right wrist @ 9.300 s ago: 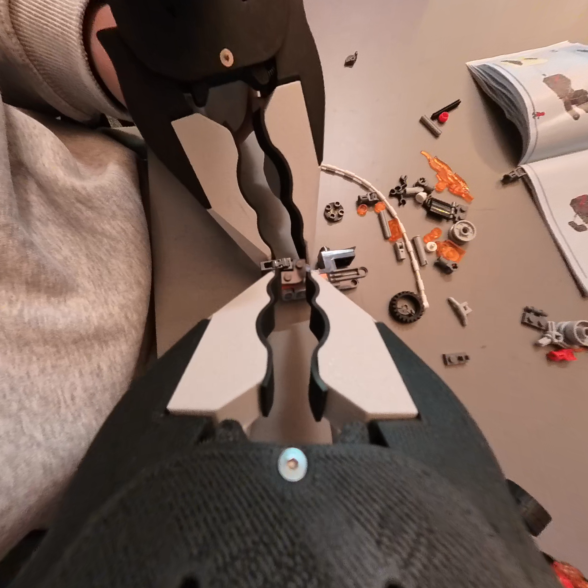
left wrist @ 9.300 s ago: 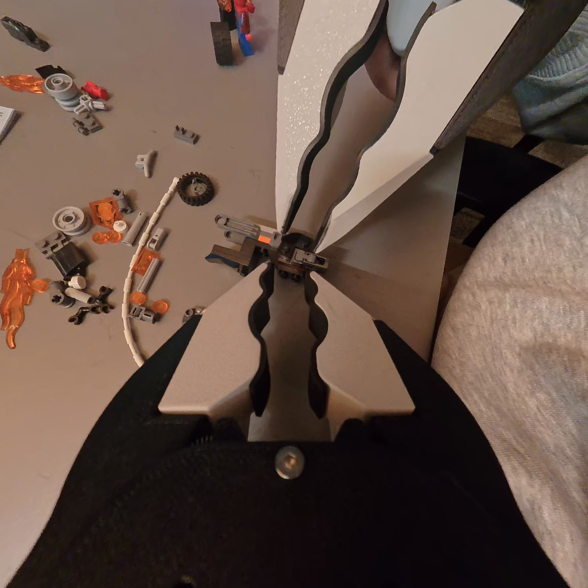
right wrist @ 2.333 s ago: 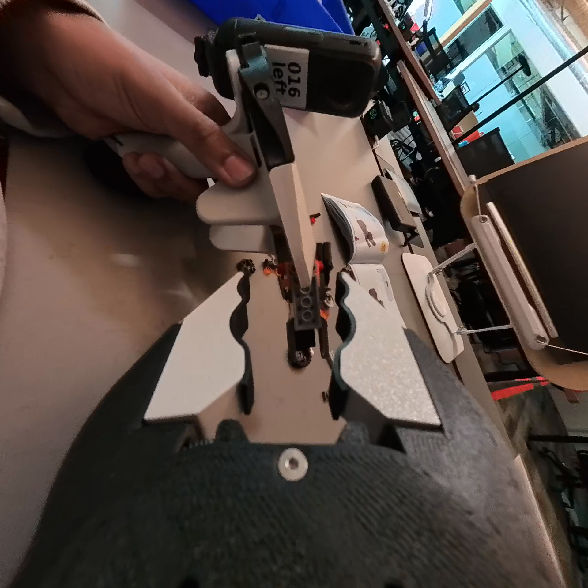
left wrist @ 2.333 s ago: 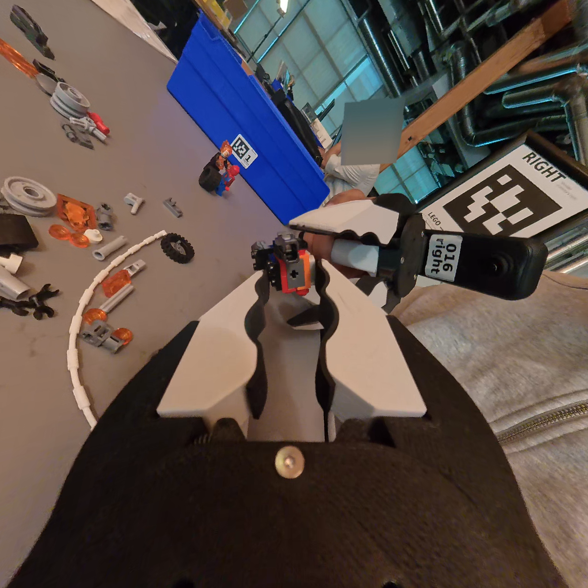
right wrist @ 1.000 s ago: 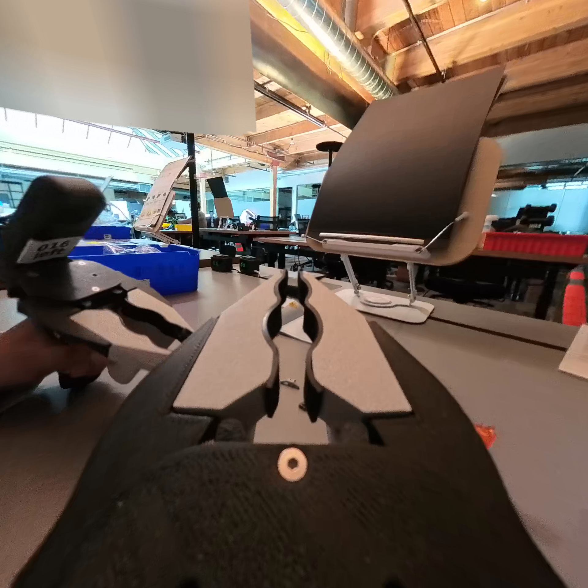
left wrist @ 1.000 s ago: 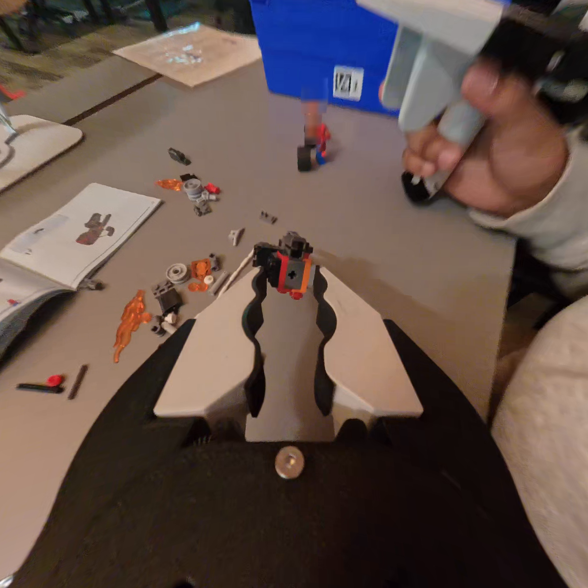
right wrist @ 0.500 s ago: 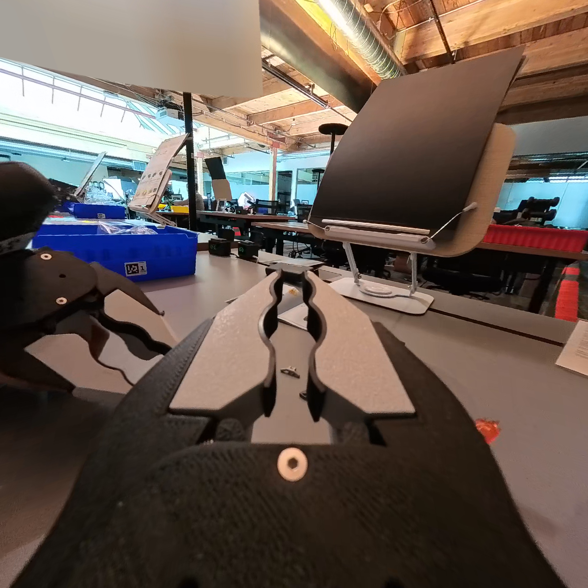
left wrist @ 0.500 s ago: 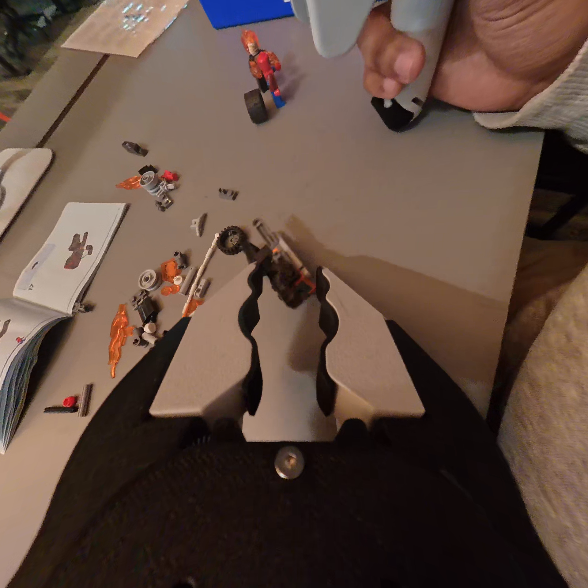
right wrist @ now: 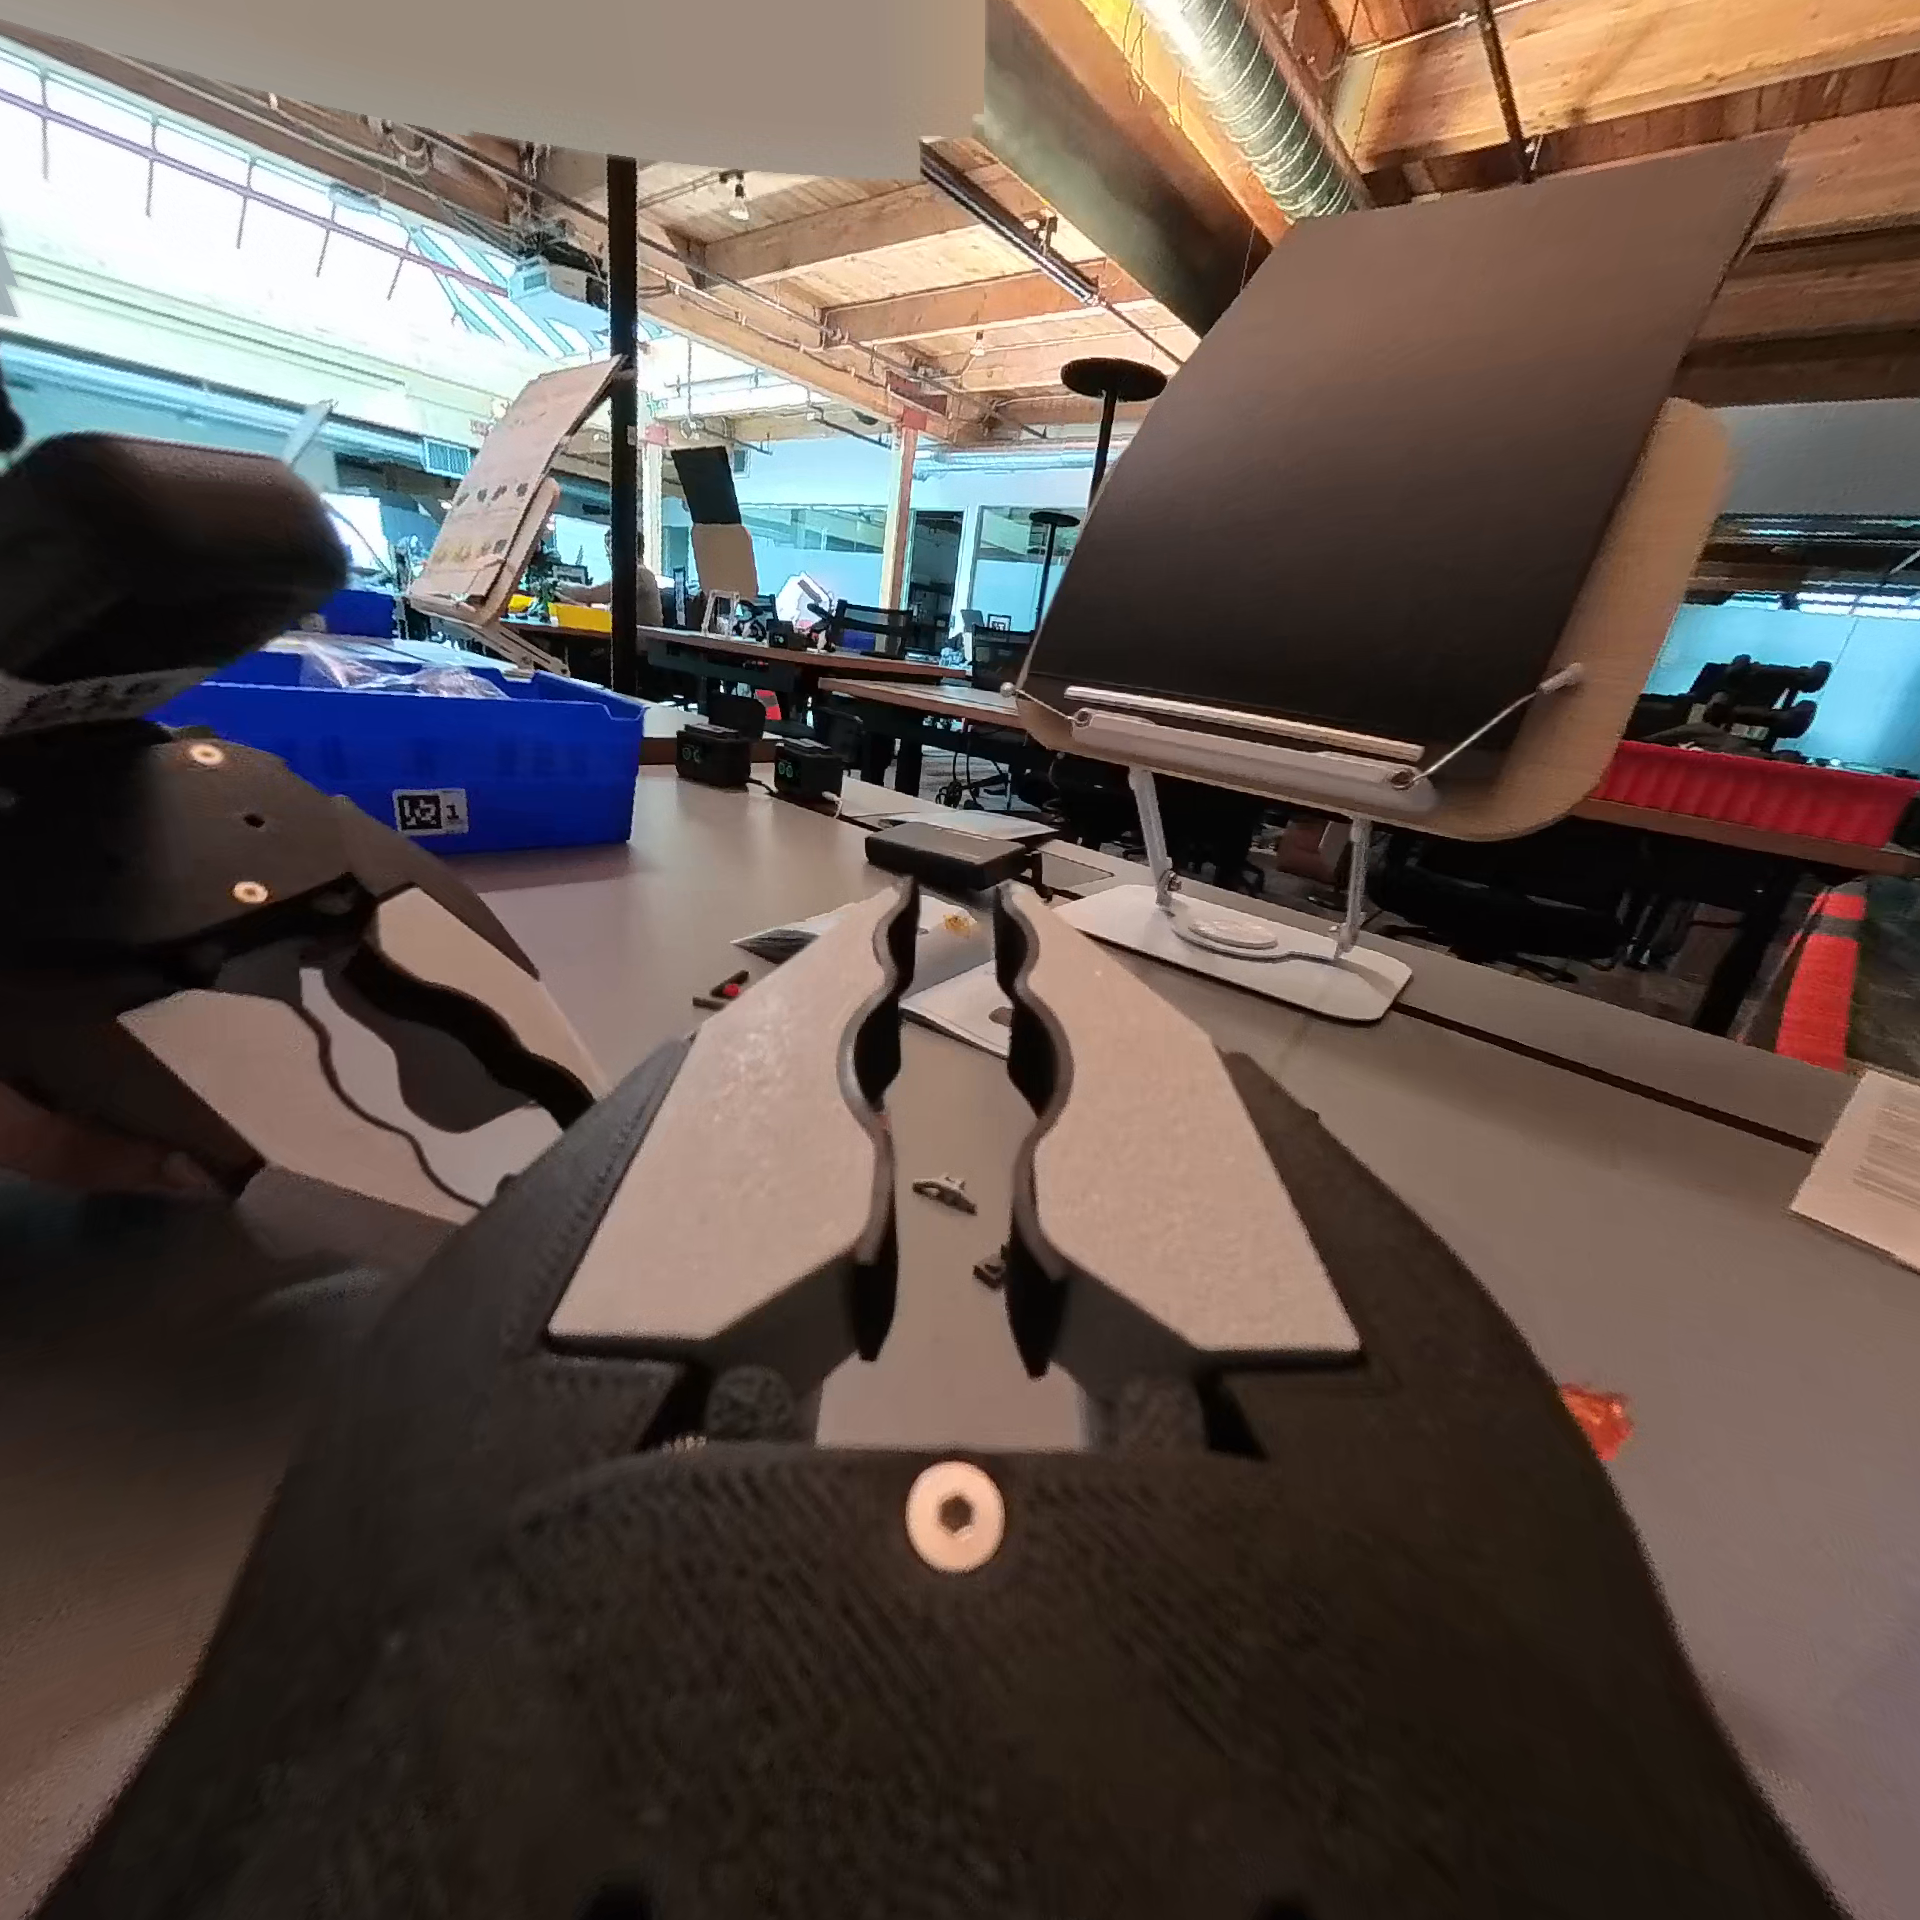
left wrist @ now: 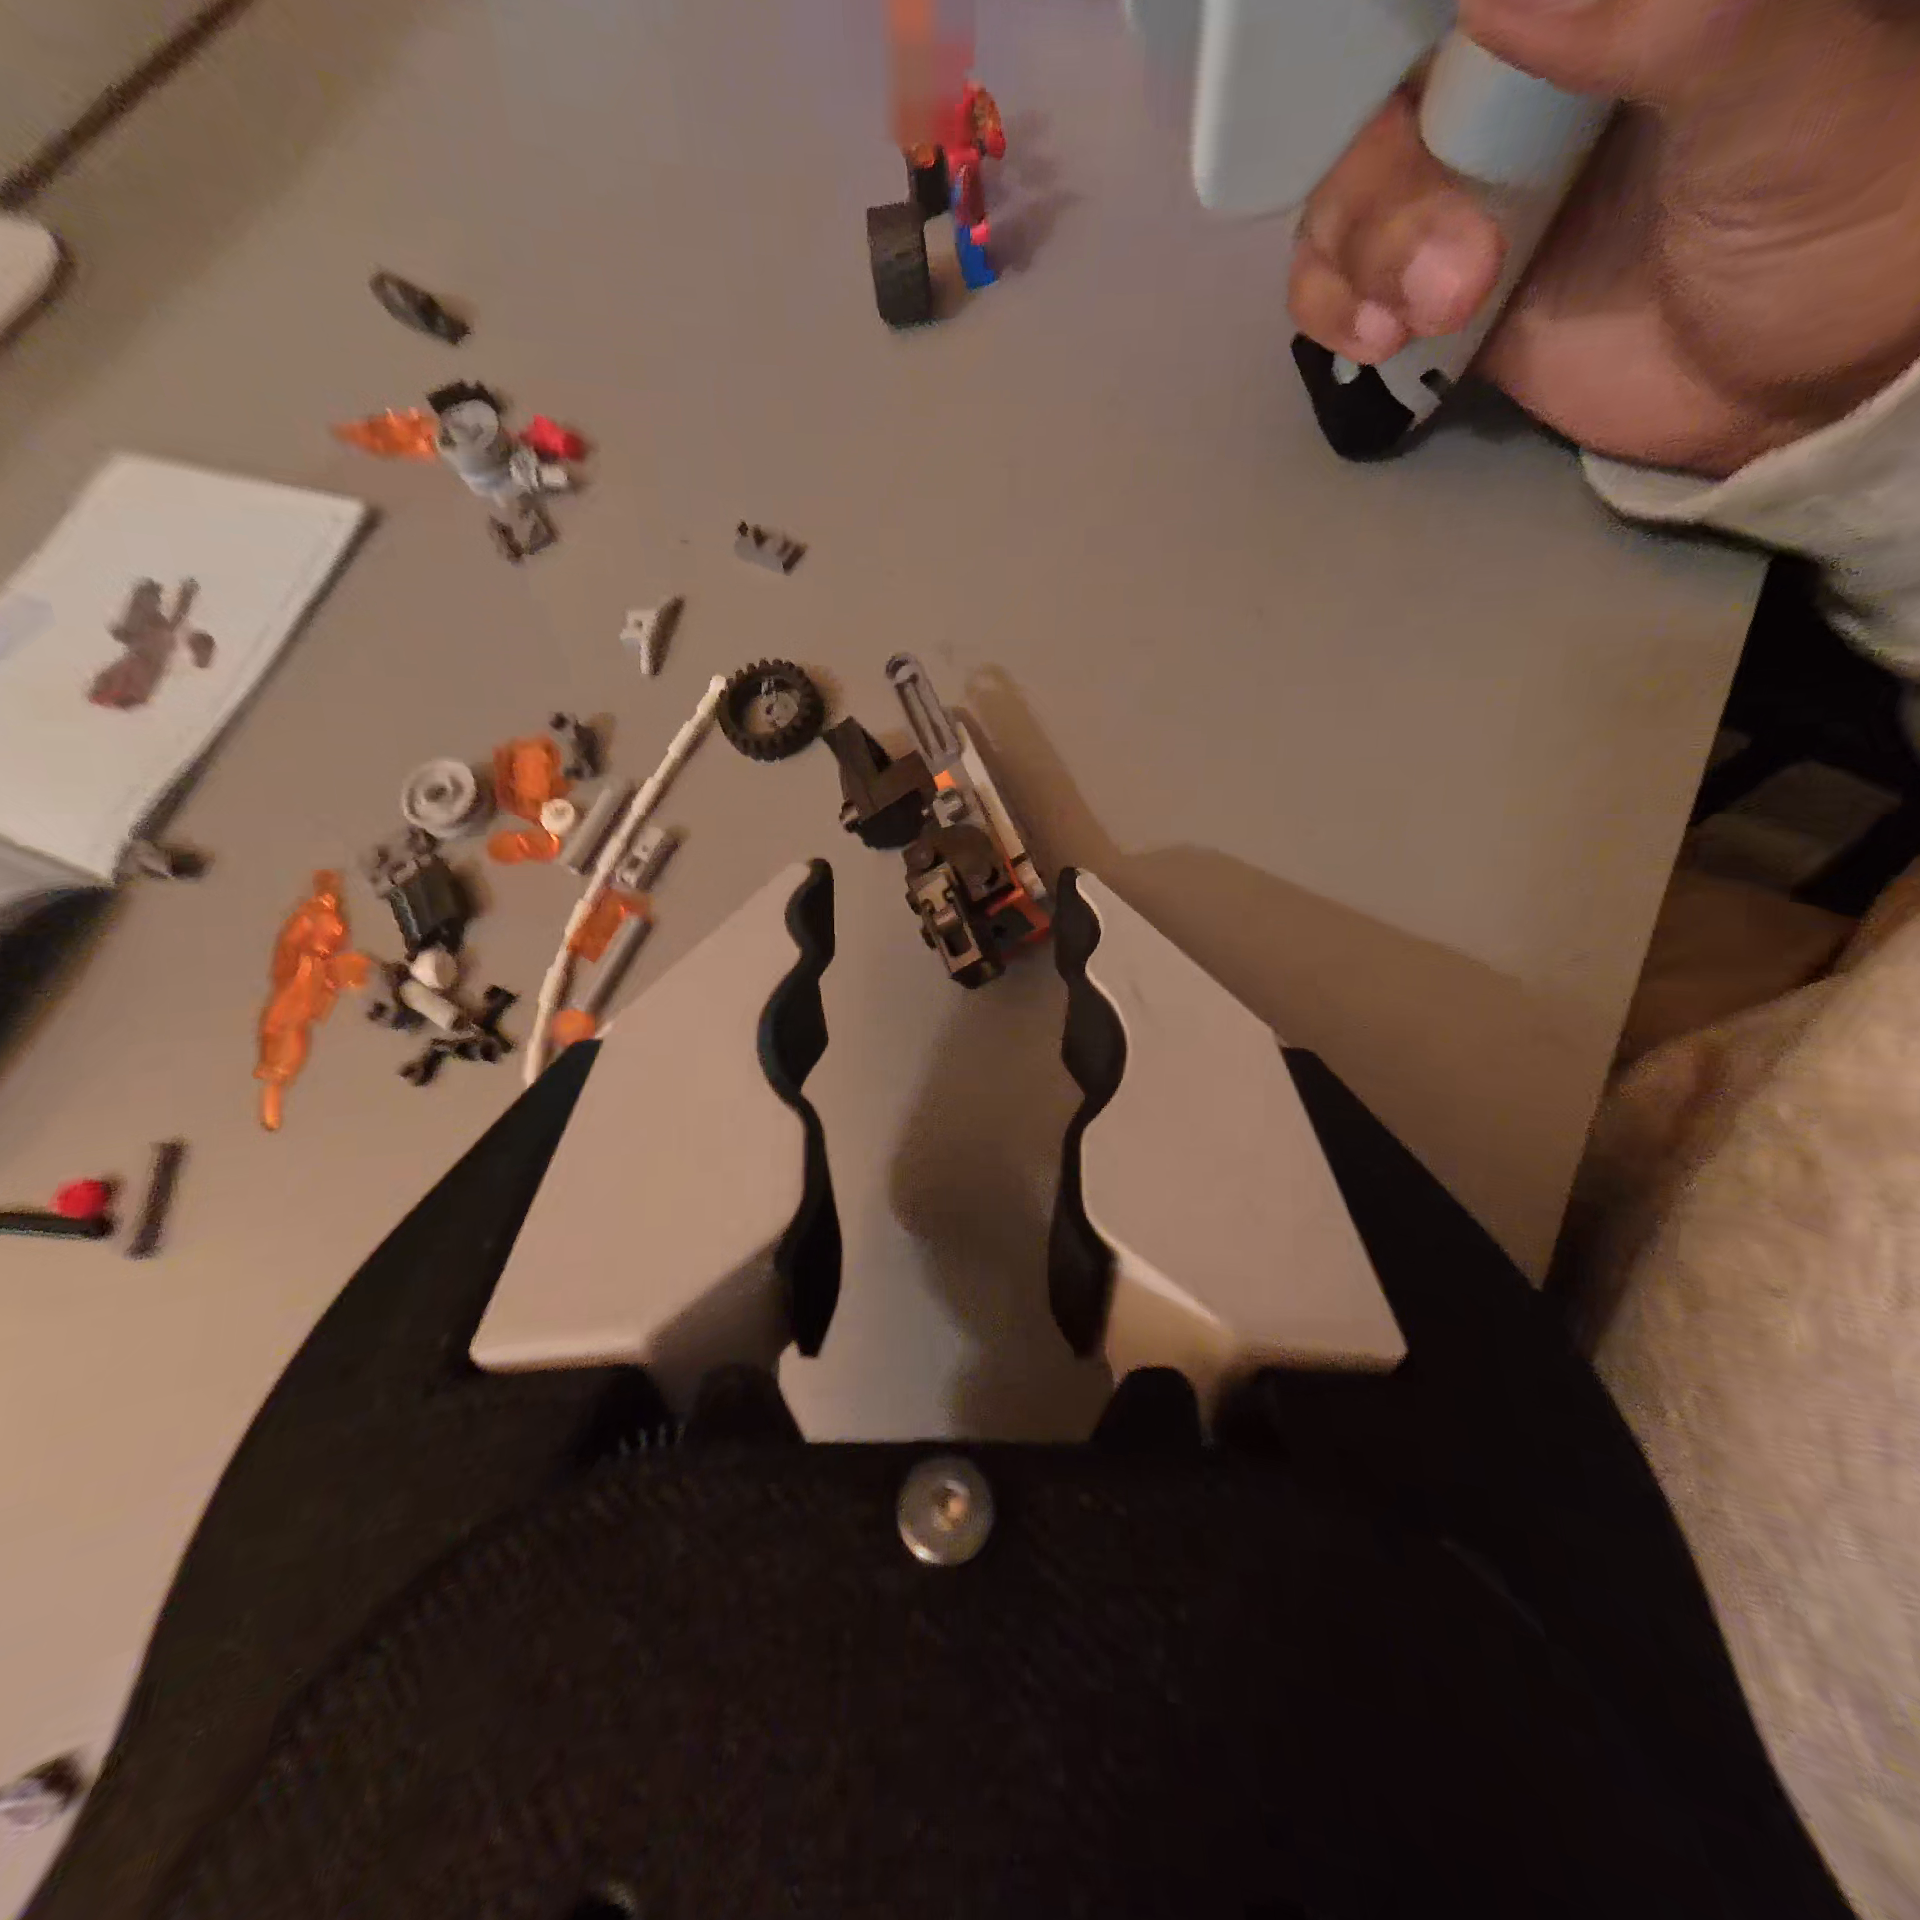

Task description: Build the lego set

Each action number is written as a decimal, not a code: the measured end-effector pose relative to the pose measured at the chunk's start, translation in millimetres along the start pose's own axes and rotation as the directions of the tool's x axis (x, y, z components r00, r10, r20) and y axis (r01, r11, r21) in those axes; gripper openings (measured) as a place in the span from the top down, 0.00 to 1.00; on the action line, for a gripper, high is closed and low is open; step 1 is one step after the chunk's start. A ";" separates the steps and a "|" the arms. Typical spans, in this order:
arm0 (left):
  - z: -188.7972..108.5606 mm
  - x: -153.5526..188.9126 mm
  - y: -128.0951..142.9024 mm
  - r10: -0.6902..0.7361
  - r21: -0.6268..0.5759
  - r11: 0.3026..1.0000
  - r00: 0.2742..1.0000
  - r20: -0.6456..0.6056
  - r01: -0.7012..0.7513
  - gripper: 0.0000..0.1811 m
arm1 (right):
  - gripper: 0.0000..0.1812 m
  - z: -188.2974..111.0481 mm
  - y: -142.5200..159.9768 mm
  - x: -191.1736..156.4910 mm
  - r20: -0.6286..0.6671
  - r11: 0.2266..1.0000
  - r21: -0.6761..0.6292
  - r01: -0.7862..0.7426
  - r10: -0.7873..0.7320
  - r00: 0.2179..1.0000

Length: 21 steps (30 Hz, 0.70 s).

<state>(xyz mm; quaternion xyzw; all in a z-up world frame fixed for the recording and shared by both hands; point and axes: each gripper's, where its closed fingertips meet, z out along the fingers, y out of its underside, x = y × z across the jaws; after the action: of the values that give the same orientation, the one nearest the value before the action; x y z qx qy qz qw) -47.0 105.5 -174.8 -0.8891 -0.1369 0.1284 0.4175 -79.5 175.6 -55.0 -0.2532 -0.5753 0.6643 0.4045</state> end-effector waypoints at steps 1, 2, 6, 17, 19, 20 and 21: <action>0.3 0.4 1.8 -0.046 -0.012 0.999 0.999 -0.023 0.046 0.77 | 0.93 0.2 0.4 -0.9 0.000 1.000 -0.003 0.011 -0.011 1.000; 0.5 1.2 3.6 -0.087 -0.023 0.996 0.995 -0.044 0.086 0.77 | 0.93 0.4 0.7 -1.6 0.000 1.000 -0.005 0.019 -0.019 1.000; -3.4 -1.3 2.1 -0.169 -0.002 0.986 0.983 -0.073 0.169 0.87 | 0.93 0.4 0.6 -2.3 0.002 1.000 -0.004 0.019 -0.019 1.000; -8.9 -6.3 -7.5 0.110 0.025 0.993 0.986 0.126 -0.114 0.88 | 0.93 -1.3 -0.3 -3.3 0.006 1.000 0.004 0.006 -0.006 1.000; -6.0 3.2 -10.3 0.228 -0.004 0.973 0.962 0.147 -0.230 0.88 | 0.93 -1.7 -0.4 -4.0 0.007 1.000 0.006 0.005 -0.005 1.000; -4.3 6.6 -11.2 0.282 -0.027 0.959 0.945 0.166 -0.281 0.88 | 0.93 -2.0 -0.6 -4.1 0.008 1.000 0.007 0.004 -0.004 1.000; -2.3 9.6 -12.1 0.339 -0.055 0.941 0.922 0.185 -0.335 0.88 | 0.93 -2.5 -1.0 -4.1 0.007 1.000 0.008 0.004 -0.004 1.000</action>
<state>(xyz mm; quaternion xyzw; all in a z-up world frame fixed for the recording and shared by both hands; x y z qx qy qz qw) -39.0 114.7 -165.1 -0.8873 -0.0230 0.2820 0.3642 -75.1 173.6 -55.1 -0.2482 -0.5746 0.6667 0.4048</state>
